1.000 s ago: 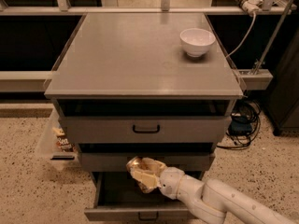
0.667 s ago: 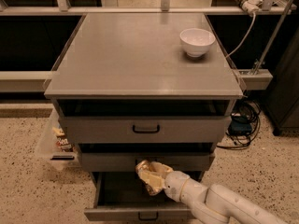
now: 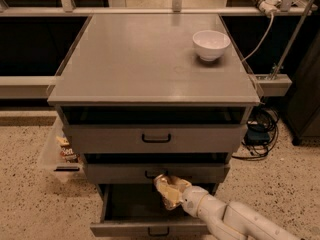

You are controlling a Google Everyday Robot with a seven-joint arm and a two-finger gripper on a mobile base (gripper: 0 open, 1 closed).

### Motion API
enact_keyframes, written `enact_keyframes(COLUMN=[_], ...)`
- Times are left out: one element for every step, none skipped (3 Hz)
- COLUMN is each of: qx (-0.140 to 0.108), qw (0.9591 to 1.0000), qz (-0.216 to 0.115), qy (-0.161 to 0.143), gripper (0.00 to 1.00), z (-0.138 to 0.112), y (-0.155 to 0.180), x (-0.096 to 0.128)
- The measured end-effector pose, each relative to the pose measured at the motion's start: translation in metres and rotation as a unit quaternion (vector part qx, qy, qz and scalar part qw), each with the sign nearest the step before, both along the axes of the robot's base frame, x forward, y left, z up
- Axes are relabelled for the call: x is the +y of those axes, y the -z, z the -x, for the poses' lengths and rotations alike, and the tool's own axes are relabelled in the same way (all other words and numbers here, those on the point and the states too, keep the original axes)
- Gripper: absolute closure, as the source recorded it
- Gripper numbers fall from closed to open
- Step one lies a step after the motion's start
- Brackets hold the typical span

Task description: Place orange can into bottom drawer

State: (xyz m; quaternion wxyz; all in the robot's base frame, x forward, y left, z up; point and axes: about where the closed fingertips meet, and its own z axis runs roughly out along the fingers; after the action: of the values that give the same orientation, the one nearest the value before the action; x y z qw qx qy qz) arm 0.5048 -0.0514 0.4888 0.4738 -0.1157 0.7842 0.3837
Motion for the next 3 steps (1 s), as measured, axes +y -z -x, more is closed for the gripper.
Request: enact_keyframes(qx=[0.050,0.124,0.184], qw=[0.9987,0.9918,0.9821], qz=[-0.010,-0.032,-0.039], qy=[-0.005,-0.003,0.011], gripper=[1.00,1.00,1.00], z=[-0.007,-0.017,-0.023], y=[0.032,0.086,0.132], x=[0.006,0.012,0.012])
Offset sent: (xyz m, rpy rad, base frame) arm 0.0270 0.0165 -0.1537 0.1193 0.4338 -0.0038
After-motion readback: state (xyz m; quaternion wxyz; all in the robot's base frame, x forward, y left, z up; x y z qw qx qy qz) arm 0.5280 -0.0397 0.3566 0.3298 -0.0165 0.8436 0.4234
